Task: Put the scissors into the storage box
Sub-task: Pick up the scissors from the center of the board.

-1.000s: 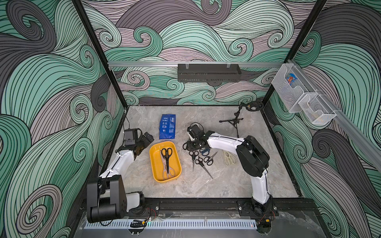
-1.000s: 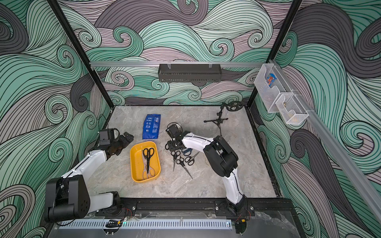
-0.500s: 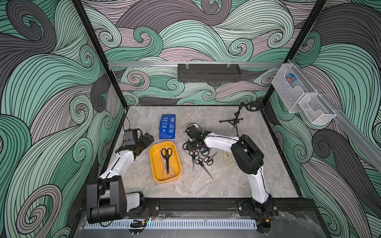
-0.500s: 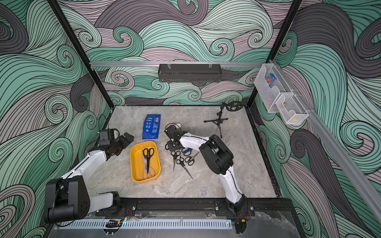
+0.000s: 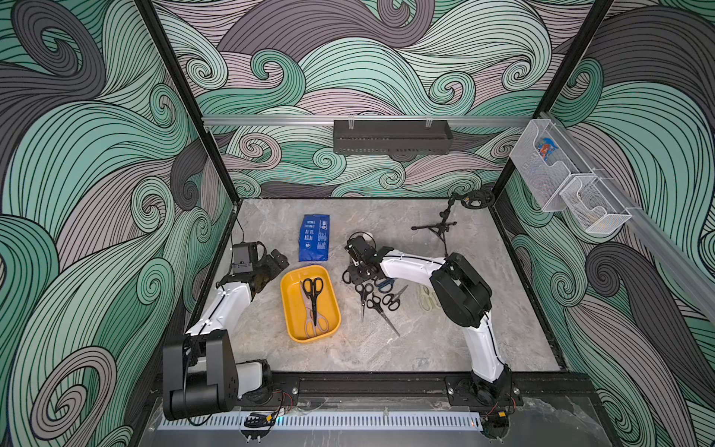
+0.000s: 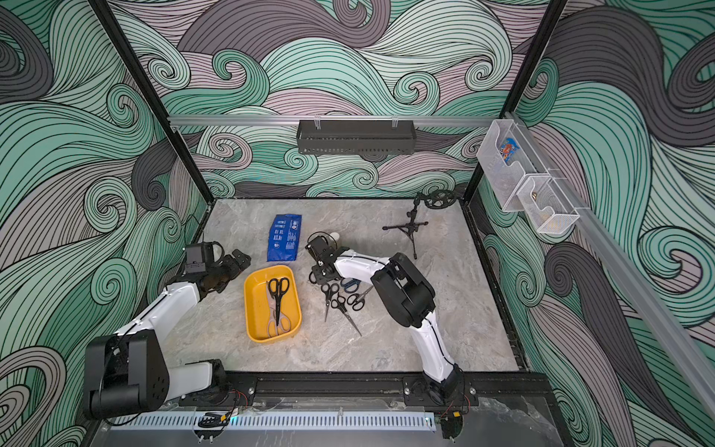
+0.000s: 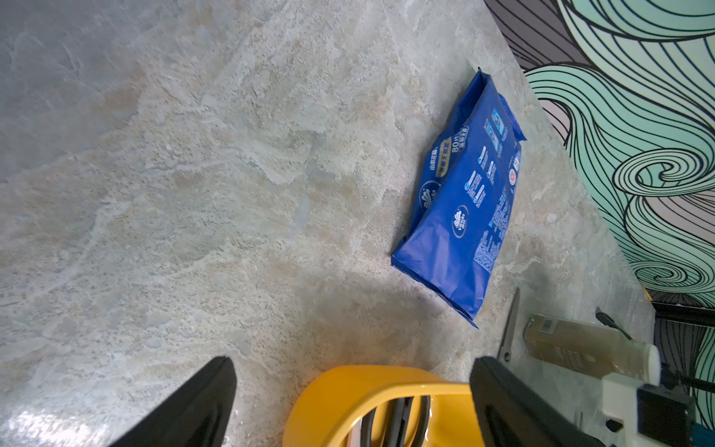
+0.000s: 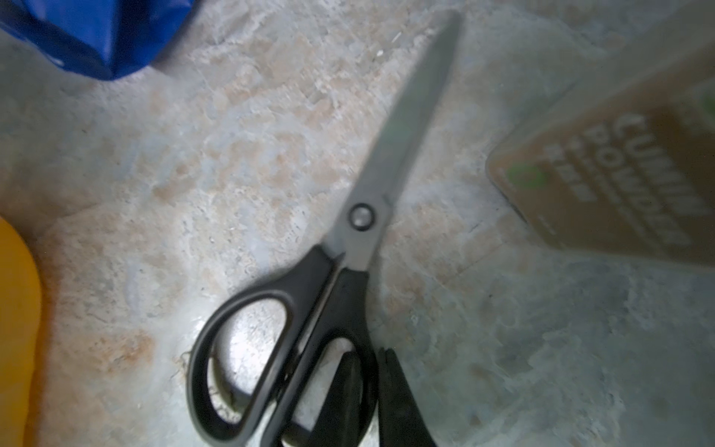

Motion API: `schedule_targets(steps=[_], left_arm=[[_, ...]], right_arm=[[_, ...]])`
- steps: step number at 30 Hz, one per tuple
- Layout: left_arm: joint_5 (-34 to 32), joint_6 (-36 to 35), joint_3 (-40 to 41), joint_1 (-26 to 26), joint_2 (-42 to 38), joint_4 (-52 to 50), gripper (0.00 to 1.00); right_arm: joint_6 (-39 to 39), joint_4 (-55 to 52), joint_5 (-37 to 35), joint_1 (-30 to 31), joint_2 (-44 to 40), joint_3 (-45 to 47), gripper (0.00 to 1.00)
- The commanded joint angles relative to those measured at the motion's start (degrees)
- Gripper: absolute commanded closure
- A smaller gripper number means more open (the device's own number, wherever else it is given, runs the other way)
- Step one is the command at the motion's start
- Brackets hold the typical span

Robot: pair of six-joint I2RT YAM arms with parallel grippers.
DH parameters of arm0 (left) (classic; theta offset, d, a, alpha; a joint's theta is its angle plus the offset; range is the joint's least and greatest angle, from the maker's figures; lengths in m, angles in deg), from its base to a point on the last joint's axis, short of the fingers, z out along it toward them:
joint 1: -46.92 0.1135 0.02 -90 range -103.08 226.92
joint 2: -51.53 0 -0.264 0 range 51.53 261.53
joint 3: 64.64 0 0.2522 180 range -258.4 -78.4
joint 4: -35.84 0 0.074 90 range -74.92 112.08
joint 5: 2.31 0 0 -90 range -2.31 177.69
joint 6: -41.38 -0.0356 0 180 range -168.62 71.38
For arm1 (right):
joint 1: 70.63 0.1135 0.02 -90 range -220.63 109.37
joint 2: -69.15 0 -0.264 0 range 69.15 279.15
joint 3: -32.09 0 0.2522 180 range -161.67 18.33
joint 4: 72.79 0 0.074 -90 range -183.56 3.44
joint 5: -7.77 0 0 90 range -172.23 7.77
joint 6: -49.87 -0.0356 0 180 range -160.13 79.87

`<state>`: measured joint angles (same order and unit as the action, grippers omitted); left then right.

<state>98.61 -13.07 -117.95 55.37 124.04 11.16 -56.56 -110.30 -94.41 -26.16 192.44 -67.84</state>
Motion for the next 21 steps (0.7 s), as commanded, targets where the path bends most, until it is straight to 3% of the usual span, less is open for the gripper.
schedule_targets(steps=[1, 7, 21], left_arm=[[-0.01, -0.91, -0.85, 0.42, -0.68, -1.4, 0.01], [-0.02, -0.59, -1.15, 0.8, -0.18, -1.55, 0.02], [1.37, 2.33, 0.3, 4.8, -2.55, -2.02, 0.01]], right_arm=[[2.45, -2.34, -0.6, 0.44, 3.52, -0.03, 0.92], [5.29, -2.36, -1.24, 0.44, 3.63, -1.64, 1.0], [10.51, -3.04, -2.06, -0.17, 1.35, -11.02, 1.0]])
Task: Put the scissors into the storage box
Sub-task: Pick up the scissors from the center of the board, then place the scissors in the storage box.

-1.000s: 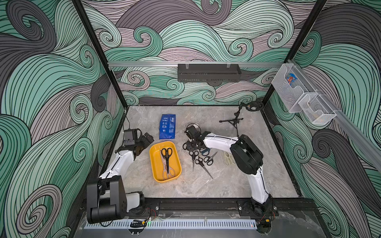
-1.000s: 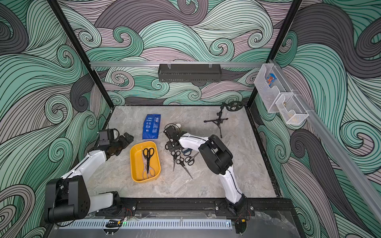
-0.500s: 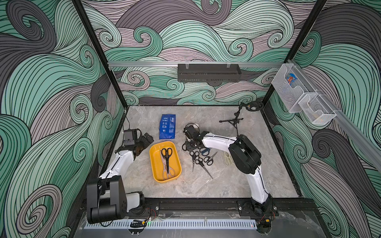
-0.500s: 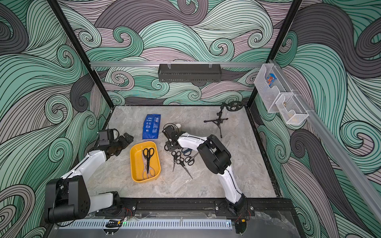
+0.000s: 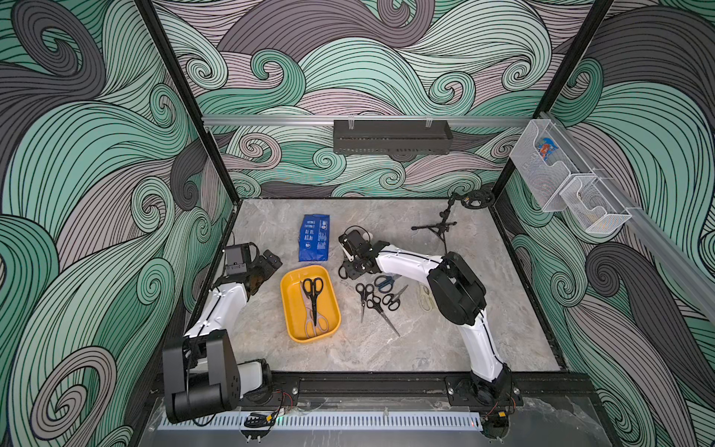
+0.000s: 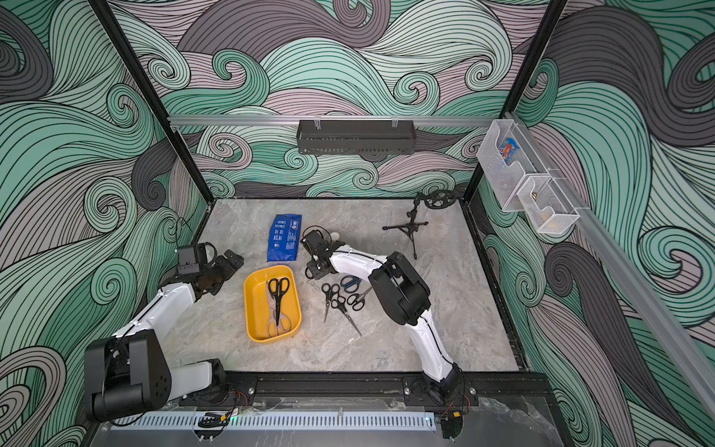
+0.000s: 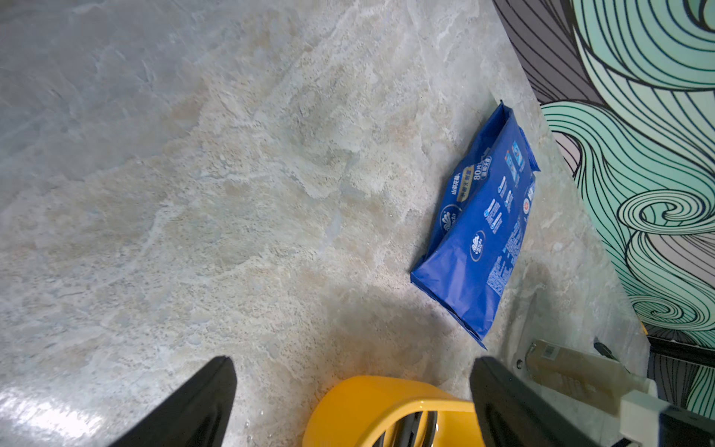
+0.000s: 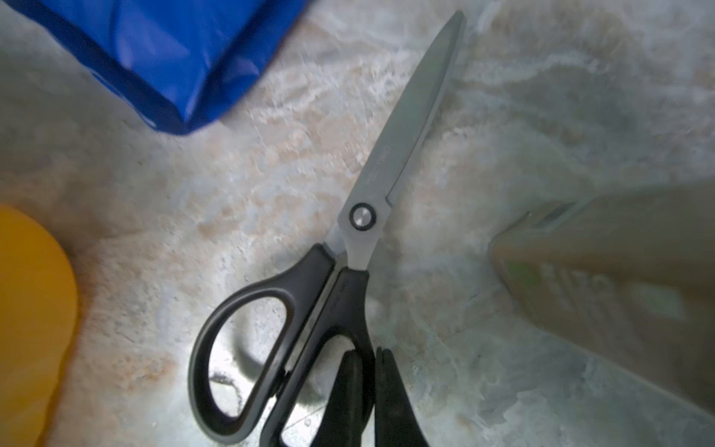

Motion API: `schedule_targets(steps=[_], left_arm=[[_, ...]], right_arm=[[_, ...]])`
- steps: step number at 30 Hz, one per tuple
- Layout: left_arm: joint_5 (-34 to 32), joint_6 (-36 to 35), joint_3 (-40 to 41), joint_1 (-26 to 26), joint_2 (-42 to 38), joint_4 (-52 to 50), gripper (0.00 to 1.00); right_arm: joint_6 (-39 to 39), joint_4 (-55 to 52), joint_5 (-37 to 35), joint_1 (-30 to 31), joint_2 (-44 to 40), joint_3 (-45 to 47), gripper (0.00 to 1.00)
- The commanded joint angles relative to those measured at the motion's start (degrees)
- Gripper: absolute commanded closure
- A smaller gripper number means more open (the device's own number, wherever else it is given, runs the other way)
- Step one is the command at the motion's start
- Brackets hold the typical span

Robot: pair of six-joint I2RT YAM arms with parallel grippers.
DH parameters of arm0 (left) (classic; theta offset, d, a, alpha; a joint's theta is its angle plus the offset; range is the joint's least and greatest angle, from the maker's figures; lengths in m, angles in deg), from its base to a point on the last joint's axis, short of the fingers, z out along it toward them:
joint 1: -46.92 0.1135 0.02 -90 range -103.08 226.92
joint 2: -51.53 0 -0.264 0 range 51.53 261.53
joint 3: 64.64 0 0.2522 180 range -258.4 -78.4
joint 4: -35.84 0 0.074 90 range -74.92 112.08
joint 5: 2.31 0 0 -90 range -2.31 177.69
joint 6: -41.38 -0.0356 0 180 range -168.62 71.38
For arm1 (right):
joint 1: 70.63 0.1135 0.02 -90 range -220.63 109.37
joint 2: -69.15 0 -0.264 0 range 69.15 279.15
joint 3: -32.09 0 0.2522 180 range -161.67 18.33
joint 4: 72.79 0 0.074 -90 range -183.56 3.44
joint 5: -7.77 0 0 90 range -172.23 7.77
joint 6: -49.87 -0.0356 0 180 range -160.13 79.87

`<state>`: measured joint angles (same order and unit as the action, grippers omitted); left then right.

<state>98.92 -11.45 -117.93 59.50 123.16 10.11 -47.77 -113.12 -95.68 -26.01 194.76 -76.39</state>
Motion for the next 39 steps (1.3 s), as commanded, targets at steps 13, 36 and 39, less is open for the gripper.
schedule_targets(steps=[13, 36, 39], left_arm=[[3.42, 0.81, 3.61, 3.46, -2.13, 0.77, 0.02], [6.29, 2.45, 6.02, 5.62, -2.16, 1.52, 0.01], [6.28, 2.3, 6.11, 5.92, -2.42, 1.25, 0.02]], right_arm=[[2.89, -3.15, -2.05, 1.1, -7.87, -6.09, 1.0], [-3.9, -0.76, 4.54, 18.45, -21.04, 13.78, 1.0], [-4.55, -0.07, 5.97, 19.2, -19.08, 13.09, 1.0]])
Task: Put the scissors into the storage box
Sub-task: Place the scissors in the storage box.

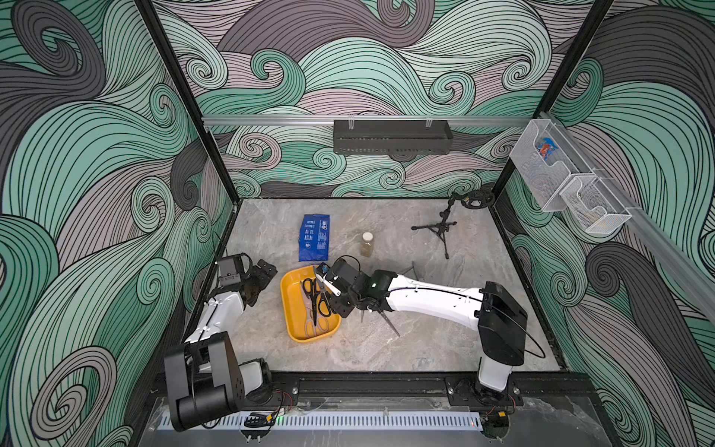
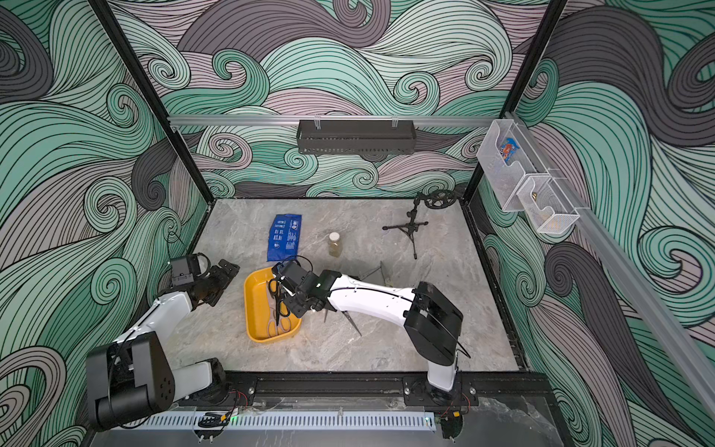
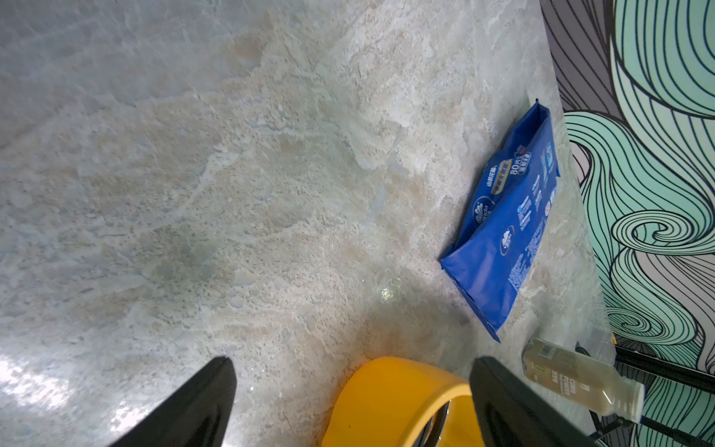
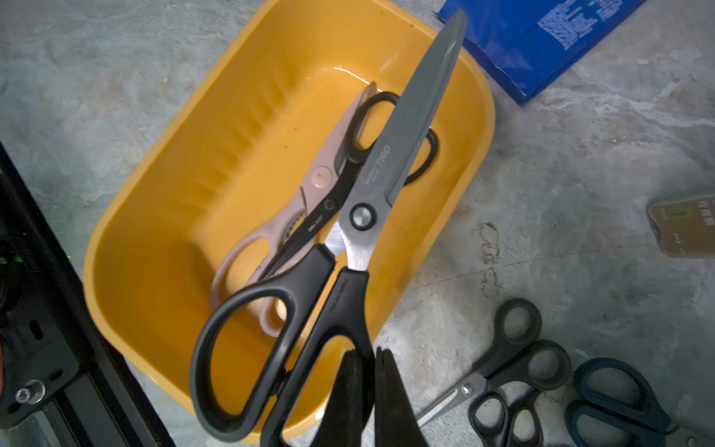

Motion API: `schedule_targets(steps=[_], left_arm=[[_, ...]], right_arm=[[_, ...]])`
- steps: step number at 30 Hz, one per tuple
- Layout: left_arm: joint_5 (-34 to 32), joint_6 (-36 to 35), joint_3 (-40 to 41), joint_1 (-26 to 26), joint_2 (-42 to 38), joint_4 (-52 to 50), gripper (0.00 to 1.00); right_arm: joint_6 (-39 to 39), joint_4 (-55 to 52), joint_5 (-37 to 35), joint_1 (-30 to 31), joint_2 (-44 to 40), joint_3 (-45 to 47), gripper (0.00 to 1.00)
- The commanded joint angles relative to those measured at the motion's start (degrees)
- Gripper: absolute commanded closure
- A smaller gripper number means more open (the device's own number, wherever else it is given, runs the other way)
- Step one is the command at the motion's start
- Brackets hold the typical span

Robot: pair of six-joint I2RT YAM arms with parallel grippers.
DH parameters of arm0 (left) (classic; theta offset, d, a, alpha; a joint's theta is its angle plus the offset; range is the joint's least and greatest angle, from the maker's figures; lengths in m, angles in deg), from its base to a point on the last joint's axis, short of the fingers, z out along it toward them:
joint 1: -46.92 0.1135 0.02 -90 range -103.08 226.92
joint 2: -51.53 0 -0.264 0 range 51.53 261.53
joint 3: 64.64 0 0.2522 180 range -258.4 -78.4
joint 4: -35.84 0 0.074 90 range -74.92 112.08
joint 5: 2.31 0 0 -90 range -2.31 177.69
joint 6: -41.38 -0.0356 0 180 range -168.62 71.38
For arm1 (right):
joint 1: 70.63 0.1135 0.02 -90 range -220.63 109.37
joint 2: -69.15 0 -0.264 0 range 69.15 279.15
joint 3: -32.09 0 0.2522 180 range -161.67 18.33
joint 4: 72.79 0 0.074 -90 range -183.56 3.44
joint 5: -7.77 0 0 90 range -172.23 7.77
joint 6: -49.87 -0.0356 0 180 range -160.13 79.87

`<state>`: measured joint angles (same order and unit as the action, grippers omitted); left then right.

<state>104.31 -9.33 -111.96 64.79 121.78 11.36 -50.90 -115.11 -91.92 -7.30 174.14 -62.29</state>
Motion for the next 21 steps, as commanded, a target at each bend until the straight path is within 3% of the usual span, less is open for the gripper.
schedule_targets(steps=[1, 16, 21], left_arm=[[0.87, 0.15, 0.08, 0.69, -1.13, 0.06, 0.01], [1.4, -0.51, -0.31, 1.28, -0.98, -0.06, 0.01], [1.69, -0.69, -0.8, 1.42, -0.52, -0.05, 0.02]], right_arm=[[-1.45, 2.01, 2.52, 0.64, 2.21, -1.27, 1.0], [-2.99, 1.99, 4.66, 1.36, 13.1, -6.28, 1.0], [-3.06, 1.99, 4.61, 1.42, 14.1, -7.0, 0.8]])
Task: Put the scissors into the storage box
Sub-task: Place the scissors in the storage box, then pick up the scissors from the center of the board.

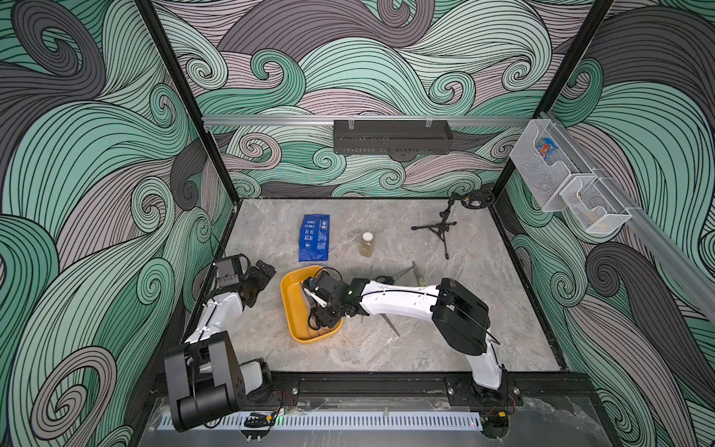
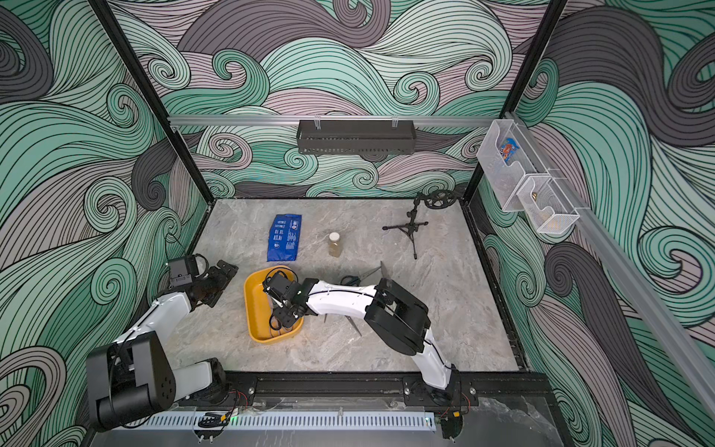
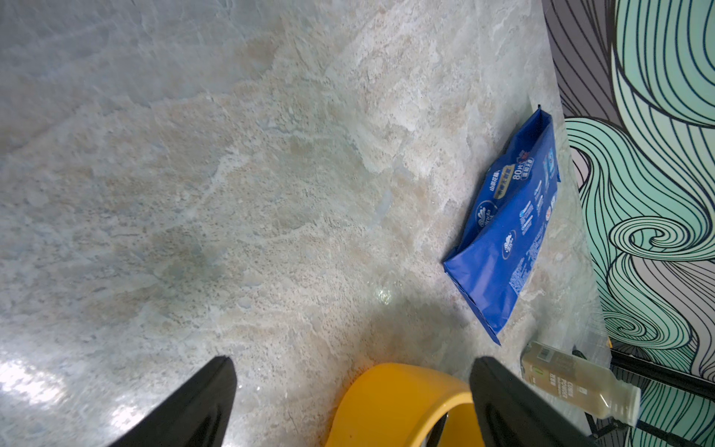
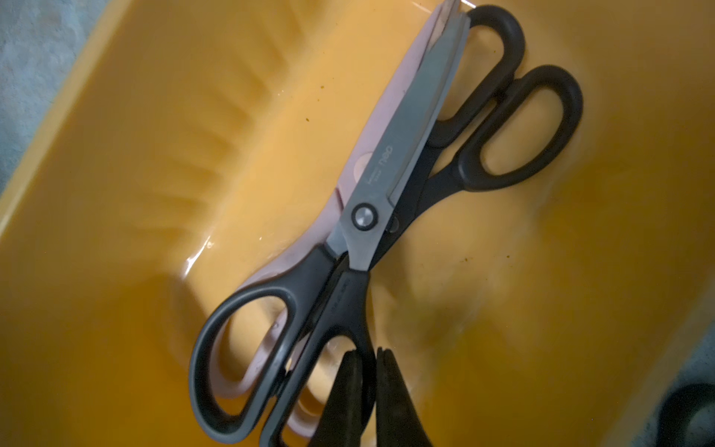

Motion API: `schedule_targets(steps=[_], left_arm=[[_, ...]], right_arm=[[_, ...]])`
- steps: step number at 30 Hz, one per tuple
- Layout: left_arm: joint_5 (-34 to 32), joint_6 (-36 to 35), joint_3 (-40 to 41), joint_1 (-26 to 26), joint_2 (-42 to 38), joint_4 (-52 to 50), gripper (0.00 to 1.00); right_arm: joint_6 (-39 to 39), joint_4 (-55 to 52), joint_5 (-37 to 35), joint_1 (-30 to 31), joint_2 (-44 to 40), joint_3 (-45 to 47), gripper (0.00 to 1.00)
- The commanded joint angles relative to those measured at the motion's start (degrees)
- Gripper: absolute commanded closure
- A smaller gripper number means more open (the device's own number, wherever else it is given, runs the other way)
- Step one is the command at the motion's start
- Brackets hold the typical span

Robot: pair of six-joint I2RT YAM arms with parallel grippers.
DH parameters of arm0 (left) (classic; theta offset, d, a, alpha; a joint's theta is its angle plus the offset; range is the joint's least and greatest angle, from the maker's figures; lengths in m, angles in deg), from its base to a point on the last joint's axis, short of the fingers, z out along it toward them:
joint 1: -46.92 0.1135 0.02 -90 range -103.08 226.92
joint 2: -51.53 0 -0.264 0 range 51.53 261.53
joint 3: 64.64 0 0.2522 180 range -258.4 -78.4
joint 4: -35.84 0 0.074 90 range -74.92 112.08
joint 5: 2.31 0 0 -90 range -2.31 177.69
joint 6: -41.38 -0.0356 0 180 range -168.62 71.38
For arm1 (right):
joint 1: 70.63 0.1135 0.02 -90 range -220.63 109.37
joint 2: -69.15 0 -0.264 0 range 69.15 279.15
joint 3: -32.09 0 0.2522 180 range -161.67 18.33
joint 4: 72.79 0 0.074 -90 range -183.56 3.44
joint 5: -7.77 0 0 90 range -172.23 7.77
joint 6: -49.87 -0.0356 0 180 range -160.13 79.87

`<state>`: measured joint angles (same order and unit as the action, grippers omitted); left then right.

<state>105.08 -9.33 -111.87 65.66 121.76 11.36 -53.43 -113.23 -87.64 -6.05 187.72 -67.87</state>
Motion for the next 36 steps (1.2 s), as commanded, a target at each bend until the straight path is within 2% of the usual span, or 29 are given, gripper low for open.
schedule_targets(steps=[1, 3, 5, 10, 16, 19, 24, 29, 36], left_arm=[[0.98, -0.7, -0.88, 0.51, -0.37, -0.08, 0.02], [1.28, -0.78, -1.01, 0.52, -0.24, -0.14, 0.01], [1.81, -1.18, -1.33, 0.54, 0.15, -0.26, 0.01], [3.6, -1.17, -2.48, 0.56, 0.77, -0.75, 0.01], [11.55, -0.41, -3.09, -0.05, 0.7, 3.0, 0.02], [13.24, 0.12, -3.92, -1.4, 0.09, 3.99, 0.02], [11.19, -2.61, -7.24, -6.33, -0.81, 2.8, 0.02], [8.36, -5.74, -10.77, -11.87, -0.23, 0.44, 0.02], [7.66, -8.22, -11.92, -15.15, 1.4, -0.91, 0.02]], right_arm=[[-0.41, 0.13, 0.09, 0.11, 0.45, -1.71, 0.78], [-0.06, 0.13, -0.53, 0.11, 0.19, -2.62, 0.76], [0.21, 0.11, -1.72, 0.11, -0.28, -3.76, 0.7], [0.16, 0.11, -2.88, -1.25, -2.21, -7.18, 0.66], [0.03, 0.14, -3.77, -5.03, -4.72, -8.47, 0.61], [0.03, 0.09, -4.47, -7.43, -5.33, -7.66, 0.59], [-0.97, 0.11, -5.28, -12.47, -7.08, -3.58, 0.59], [-3.24, 0.05, 0.5, -18.91, -9.1, 2.3, 0.6], [-3.13, -0.21, 1.09, -23.07, -11.41, 9.91, 0.65]])
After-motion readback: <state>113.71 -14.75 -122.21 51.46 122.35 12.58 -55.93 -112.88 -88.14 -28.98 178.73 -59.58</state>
